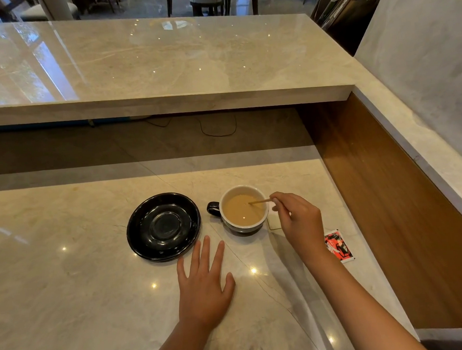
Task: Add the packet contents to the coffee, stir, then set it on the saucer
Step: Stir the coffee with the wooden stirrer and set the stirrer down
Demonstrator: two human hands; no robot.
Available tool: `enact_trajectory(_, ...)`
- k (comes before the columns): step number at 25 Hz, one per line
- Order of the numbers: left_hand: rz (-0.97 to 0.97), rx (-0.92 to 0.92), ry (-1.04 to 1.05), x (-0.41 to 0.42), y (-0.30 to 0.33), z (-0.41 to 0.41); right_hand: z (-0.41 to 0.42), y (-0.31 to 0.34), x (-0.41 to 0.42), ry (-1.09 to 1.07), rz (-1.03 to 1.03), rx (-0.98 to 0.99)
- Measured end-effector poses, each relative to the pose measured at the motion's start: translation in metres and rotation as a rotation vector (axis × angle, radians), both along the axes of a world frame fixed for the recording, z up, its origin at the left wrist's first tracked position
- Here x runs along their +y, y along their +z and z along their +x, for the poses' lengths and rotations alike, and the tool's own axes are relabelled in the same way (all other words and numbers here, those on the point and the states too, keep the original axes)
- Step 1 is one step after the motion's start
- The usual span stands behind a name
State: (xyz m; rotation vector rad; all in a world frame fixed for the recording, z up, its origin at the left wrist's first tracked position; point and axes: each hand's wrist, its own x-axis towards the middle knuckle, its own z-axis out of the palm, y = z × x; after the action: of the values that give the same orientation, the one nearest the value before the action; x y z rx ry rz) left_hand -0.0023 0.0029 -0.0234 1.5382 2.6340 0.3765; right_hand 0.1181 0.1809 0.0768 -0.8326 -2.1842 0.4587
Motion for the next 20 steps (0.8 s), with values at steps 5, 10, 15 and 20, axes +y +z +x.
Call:
enact_trajectory(5, 0.003, -0.007, -0.004, -0.001, 0.002, 0.001, 0.015, 0.004, -0.003, 0.016, 0.089, -0.082)
enact_trajectory(10, -0.005, -0.011, 0.003, -0.001, 0.002, 0.001, 0.014, 0.005, -0.018, 0.063, -0.015, -0.043)
enact_trajectory(15, -0.008, -0.005, 0.007, -0.001, 0.001, 0.001, -0.002, 0.002, -0.034, 0.071, -0.134, 0.034)
enact_trajectory(20, -0.006, -0.011, 0.010, -0.001, 0.001, 0.001, -0.021, 0.002, -0.030, 0.080, -0.057, 0.008)
